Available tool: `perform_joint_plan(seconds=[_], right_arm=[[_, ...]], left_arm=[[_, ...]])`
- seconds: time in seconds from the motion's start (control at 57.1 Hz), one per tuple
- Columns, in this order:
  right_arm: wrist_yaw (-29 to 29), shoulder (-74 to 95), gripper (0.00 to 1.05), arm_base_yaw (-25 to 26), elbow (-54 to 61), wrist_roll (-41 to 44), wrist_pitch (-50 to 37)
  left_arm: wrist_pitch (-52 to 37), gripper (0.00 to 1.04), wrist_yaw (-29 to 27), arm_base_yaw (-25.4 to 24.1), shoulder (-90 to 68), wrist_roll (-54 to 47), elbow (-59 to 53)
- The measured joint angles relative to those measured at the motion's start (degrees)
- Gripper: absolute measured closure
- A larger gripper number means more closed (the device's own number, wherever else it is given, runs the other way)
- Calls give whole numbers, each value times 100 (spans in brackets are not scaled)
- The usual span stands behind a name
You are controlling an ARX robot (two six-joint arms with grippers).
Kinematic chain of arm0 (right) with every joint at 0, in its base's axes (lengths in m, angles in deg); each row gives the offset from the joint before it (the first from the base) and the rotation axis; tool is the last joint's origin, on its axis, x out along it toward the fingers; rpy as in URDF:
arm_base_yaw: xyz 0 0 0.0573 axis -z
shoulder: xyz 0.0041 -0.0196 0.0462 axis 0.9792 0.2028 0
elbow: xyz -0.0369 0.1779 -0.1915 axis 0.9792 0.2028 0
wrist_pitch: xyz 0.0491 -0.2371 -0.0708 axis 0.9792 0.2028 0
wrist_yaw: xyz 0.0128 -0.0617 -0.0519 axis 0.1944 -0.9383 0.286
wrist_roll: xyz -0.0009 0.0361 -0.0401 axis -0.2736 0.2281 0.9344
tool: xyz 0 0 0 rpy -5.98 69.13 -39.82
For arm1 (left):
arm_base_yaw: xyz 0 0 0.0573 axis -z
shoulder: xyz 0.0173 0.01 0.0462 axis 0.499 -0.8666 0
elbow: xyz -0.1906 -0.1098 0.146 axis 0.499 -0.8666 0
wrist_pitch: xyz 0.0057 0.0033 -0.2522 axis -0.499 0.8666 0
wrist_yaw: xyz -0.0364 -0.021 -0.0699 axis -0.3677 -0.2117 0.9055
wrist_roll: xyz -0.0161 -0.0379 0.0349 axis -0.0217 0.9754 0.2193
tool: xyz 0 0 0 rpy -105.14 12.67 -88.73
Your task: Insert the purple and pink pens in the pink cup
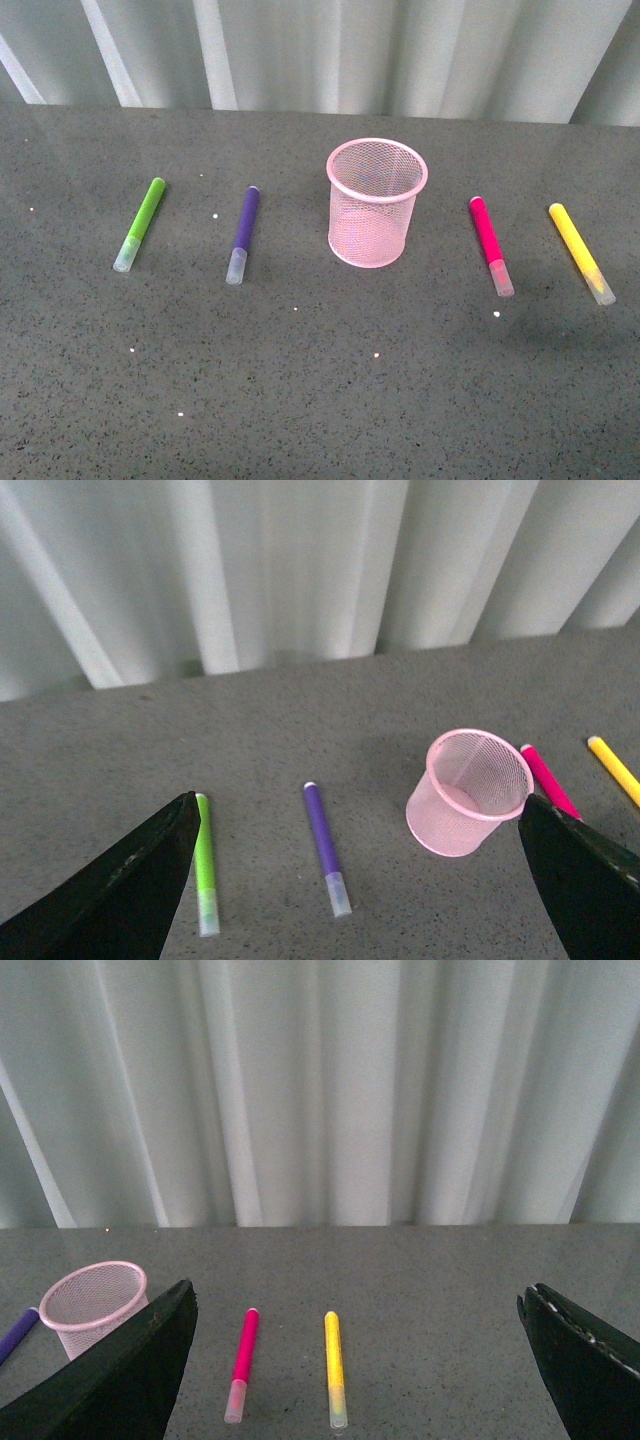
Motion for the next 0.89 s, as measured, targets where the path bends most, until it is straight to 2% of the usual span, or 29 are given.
perform_joint_plan(seconds=[0.228, 0.508, 0.718, 0.893], right_arm=[[2, 0, 7, 0, 0, 0, 0], [2, 0, 7, 0, 0, 0, 0], [2, 0, 7, 0, 0, 0, 0], [4, 0, 7, 0, 0, 0, 0]], left_arm=[[1290, 7, 79, 378, -2684, -142, 2243], [1574, 7, -203, 654, -4210, -289, 3235], [1676, 7, -297, 476, -4732, -280, 3668], [1668, 7, -313, 24, -4778, -284, 3751]])
